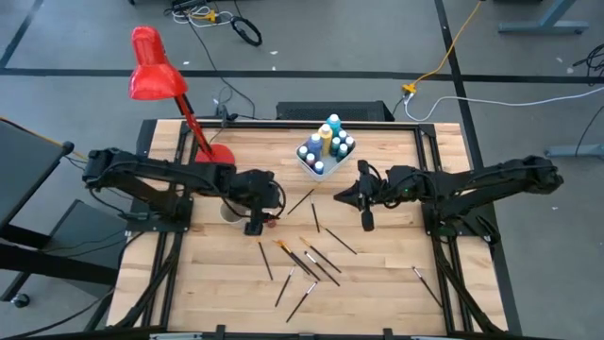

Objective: Pick & Place Paint Supplies
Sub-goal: Put the small orange paint bottle into the white bin

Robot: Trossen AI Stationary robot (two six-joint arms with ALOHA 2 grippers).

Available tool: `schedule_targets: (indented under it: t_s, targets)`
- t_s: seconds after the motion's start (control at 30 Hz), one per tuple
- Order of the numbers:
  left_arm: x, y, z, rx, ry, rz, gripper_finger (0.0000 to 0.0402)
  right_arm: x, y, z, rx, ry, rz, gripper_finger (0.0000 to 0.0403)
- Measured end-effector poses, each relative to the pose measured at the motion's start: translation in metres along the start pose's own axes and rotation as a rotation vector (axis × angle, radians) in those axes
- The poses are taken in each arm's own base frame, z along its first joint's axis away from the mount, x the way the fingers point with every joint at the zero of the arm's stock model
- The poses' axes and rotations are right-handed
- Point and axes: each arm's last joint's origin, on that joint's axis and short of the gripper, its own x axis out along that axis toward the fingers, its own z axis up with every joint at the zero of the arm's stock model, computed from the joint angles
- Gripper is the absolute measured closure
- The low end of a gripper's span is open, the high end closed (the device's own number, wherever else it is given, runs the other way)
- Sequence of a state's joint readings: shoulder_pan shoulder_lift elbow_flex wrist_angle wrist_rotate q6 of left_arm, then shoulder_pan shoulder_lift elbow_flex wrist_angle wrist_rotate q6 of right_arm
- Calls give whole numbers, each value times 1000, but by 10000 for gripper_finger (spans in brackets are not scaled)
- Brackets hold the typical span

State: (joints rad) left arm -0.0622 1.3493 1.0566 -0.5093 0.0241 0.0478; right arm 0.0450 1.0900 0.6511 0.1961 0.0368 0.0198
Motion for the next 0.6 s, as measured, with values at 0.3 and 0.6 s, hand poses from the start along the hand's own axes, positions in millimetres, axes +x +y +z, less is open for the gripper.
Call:
schedule_targets:
  t_s: [0.3, 0.6]
  targets:
    - [21, 0, -20, -80, 119, 51, 223, 13, 2, -1, -16, -51, 6, 286]
    - [30, 0, -25, -80, 184, 63, 223, 21, 2, -7, -29, -23, 5, 228]
